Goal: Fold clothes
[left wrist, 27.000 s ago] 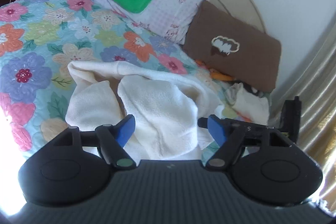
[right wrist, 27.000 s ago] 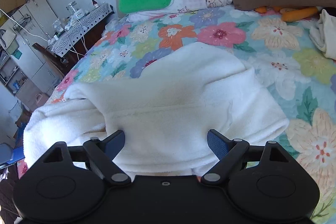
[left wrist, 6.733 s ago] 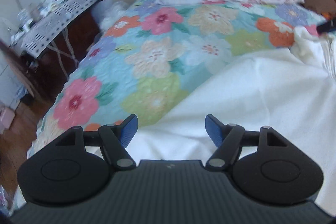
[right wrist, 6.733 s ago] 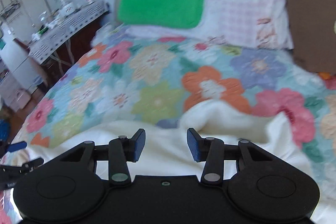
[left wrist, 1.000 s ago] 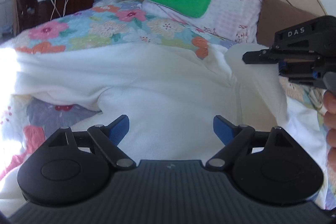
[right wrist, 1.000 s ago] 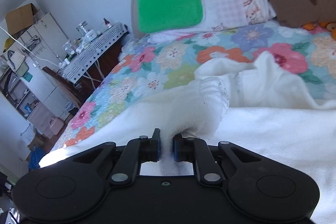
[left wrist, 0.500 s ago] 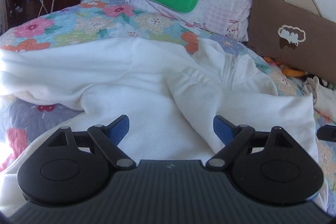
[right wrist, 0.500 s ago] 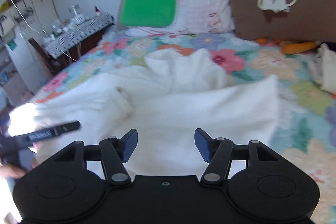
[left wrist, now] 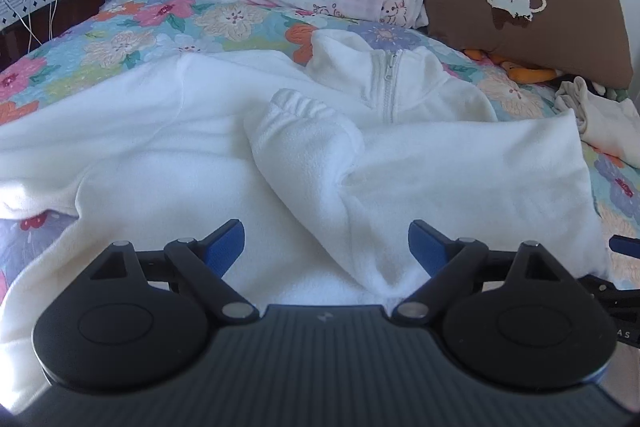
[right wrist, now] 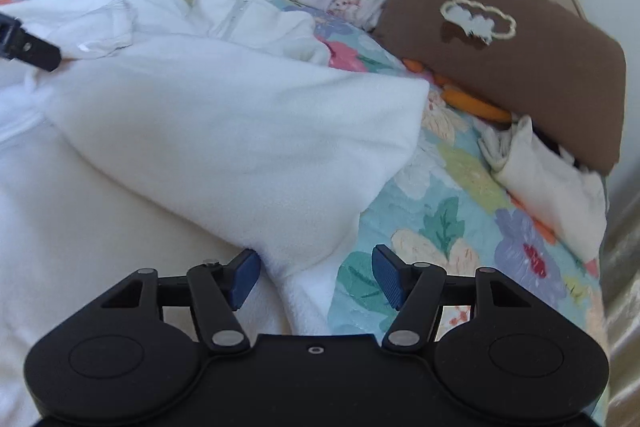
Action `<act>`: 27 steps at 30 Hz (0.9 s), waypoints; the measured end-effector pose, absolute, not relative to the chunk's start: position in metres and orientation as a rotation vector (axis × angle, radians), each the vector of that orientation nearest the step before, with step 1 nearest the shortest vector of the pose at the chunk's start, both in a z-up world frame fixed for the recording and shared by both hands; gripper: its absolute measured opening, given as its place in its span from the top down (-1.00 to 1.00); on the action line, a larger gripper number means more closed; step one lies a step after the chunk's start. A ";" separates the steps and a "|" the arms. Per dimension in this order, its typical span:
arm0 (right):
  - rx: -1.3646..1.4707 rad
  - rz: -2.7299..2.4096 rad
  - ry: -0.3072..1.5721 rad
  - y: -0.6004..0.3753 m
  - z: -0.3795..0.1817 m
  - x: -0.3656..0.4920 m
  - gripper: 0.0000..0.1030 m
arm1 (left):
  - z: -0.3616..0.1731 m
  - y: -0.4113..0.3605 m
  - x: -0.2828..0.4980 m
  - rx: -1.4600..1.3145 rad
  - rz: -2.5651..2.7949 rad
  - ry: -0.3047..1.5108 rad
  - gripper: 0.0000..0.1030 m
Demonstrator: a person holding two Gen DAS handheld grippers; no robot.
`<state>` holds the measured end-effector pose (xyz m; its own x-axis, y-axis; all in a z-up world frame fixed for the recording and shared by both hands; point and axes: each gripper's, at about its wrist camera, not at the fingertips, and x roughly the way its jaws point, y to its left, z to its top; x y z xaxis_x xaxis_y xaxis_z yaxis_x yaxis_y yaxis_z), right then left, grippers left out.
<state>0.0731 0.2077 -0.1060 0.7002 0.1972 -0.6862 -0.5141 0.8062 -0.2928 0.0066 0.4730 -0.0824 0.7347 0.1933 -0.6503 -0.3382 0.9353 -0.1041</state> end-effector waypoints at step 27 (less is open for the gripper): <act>-0.467 0.403 0.628 0.222 -0.109 0.050 0.70 | -0.068 0.556 0.041 -0.329 0.447 0.768 0.54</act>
